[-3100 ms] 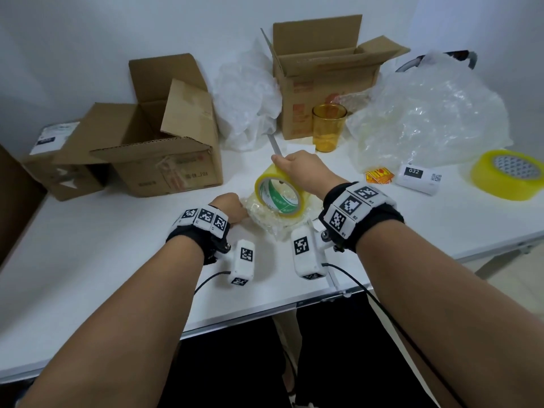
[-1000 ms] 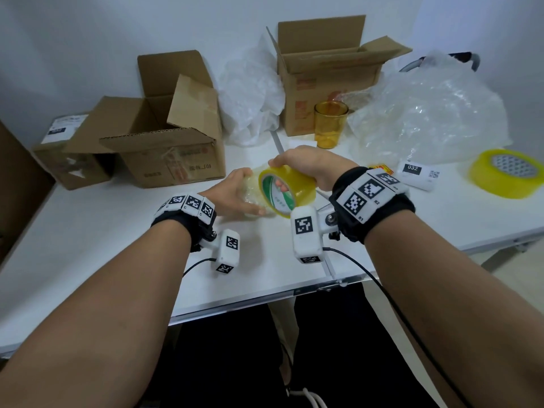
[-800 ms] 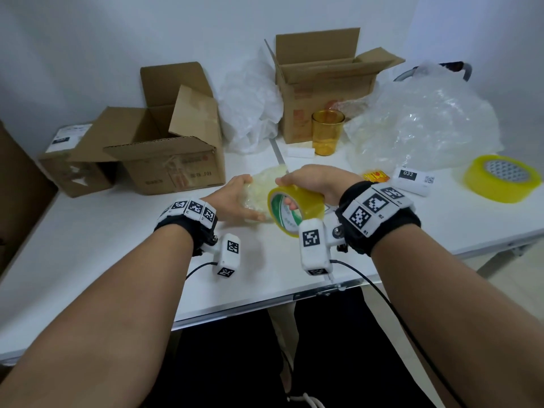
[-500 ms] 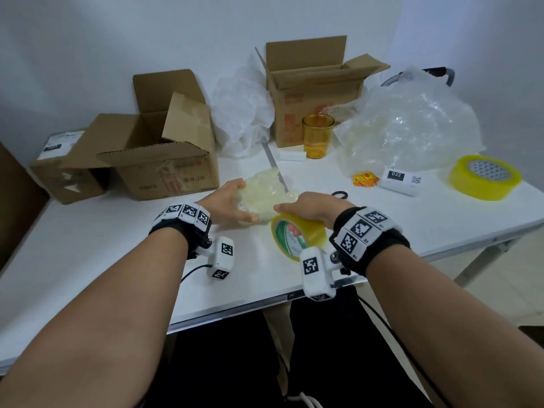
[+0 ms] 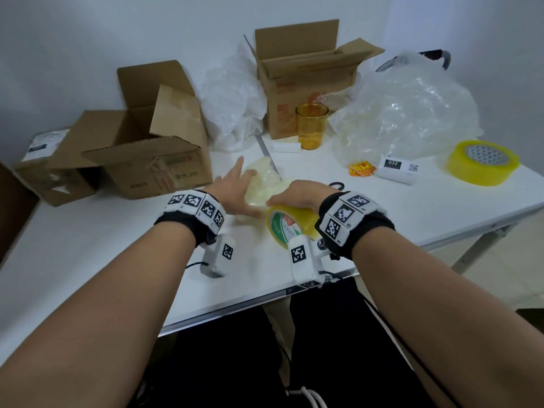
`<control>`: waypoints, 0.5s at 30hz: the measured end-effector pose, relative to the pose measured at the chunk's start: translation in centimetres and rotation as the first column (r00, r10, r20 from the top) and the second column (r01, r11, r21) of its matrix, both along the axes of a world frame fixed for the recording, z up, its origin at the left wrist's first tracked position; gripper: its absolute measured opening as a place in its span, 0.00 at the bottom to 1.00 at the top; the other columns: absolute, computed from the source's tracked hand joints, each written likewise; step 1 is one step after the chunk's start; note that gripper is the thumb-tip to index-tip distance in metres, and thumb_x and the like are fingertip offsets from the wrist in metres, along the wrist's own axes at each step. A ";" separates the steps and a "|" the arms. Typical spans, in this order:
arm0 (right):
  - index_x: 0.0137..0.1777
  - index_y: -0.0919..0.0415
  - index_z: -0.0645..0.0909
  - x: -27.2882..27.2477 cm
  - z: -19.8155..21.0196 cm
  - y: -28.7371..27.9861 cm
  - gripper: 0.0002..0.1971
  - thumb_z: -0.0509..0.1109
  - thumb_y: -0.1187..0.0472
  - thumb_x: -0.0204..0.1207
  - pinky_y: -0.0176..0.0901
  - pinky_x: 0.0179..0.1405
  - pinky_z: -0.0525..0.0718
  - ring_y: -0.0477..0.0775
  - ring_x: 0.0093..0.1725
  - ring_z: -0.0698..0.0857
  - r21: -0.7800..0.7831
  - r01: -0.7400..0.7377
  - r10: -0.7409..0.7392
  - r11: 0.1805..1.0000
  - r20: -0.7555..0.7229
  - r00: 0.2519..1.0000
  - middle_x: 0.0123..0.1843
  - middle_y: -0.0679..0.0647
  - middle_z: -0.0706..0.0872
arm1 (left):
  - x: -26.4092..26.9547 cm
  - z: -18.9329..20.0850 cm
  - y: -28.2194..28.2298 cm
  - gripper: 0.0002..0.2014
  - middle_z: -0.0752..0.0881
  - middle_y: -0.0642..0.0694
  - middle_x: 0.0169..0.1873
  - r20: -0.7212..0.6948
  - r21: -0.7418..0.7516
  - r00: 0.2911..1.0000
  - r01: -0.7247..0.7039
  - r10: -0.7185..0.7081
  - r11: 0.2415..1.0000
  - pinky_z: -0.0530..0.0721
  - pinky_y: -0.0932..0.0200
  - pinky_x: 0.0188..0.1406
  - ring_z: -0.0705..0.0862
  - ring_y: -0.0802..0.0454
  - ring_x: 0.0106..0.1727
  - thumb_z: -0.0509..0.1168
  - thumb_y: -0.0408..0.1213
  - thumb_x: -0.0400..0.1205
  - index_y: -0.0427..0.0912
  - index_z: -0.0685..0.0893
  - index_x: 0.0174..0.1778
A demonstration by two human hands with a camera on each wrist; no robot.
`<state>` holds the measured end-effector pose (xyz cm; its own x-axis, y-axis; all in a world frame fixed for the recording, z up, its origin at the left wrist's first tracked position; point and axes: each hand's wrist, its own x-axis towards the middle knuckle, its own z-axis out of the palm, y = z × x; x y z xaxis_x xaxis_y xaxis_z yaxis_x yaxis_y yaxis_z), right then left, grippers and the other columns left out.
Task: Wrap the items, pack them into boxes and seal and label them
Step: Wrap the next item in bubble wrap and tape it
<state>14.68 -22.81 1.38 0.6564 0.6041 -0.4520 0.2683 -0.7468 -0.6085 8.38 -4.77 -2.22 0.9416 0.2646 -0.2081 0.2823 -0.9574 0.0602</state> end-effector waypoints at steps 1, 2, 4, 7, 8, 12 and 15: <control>0.42 0.61 0.81 0.1 -0.1 0.1 0.18 0.67 0.45 0.80 0.39 0.30 0.81 0.45 0.16 0.82 -0.001 0.001 -0.001 1.000 0.002 1.000 0.20 0.50 0.85 | 0.1 -0.3 -0.2 0.59 0.38 0.38 0.85 -0.002 -0.001 1.000 0.005 -0.005 1.000 0.59 0.34 0.81 0.53 0.33 0.84 0.73 0.69 0.68 0.49 0.47 0.86; 0.41 0.61 0.81 0.3 -0.3 0.1 0.18 0.66 0.45 0.80 0.39 0.30 0.81 0.46 0.17 0.82 0.000 0.003 -0.003 1.000 0.001 1.000 0.20 0.50 0.85 | 0.2 -0.7 -0.4 0.58 0.40 0.36 0.85 0.003 0.011 1.000 0.006 -0.006 1.000 0.59 0.34 0.81 0.53 0.33 0.84 0.72 0.68 0.69 0.49 0.47 0.86; 0.38 0.60 0.81 0.9 -0.6 0.0 0.22 0.66 0.41 0.79 0.41 0.35 0.83 0.48 0.19 0.83 0.008 0.010 -0.010 1.000 -0.014 1.000 0.22 0.51 0.86 | 0.0 -1.4 -0.5 0.52 0.45 0.35 0.85 0.044 0.002 0.999 -0.021 0.020 1.000 0.57 0.35 0.81 0.52 0.33 0.84 0.70 0.64 0.74 0.49 0.47 0.86; 0.38 0.61 0.81 2.0 -0.5 -0.3 0.22 0.65 0.41 0.80 0.44 0.39 0.83 0.51 0.24 0.84 0.105 0.071 -0.064 0.992 -0.076 0.995 0.27 0.54 0.87 | -0.4 -1.2 -0.1 0.45 0.53 0.36 0.84 0.099 -0.115 0.994 -0.042 0.053 0.992 0.61 0.40 0.80 0.57 0.34 0.83 0.66 0.60 0.79 0.49 0.50 0.86; 0.41 0.62 0.81 2.4 -0.3 -0.4 0.20 0.66 0.45 0.80 0.45 0.39 0.83 0.52 0.26 0.84 0.198 0.120 -0.094 0.973 -0.136 0.986 0.30 0.56 0.87 | -0.4 -1.1 0.4 0.44 0.58 0.37 0.83 0.113 -0.178 0.992 -0.042 0.063 0.983 0.64 0.42 0.79 0.61 0.35 0.82 0.66 0.60 0.80 0.49 0.51 0.86; 0.54 0.63 0.80 3.0 1.5 0.2 0.12 0.67 0.54 0.79 0.41 0.35 0.79 0.54 0.32 0.85 0.396 0.210 -0.129 0.894 -0.221 0.967 0.42 0.61 0.86 | -0.6 -0.1 2.1 0.43 0.66 0.44 0.82 0.115 -0.358 0.983 -0.097 0.147 0.929 0.66 0.54 0.75 0.68 0.43 0.80 0.66 0.60 0.80 0.49 0.54 0.86; 0.60 0.65 0.80 3.3 2.0 1.3 0.18 0.69 0.53 0.77 0.44 0.42 0.75 0.56 0.47 0.81 0.326 0.134 -0.123 0.936 -0.054 0.991 0.54 0.58 0.83 | -0.5 0.3 2.4 0.43 0.67 0.43 0.82 0.100 -0.385 0.975 -0.146 0.199 0.911 0.66 0.58 0.73 0.68 0.44 0.80 0.65 0.59 0.81 0.47 0.53 0.87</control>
<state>17.93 -21.54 3.37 0.7266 0.6340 -0.2648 0.1597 -0.5306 -0.8324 7.87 -2.34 -1.95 0.9143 0.3531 -0.1986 0.4051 -0.7948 0.4520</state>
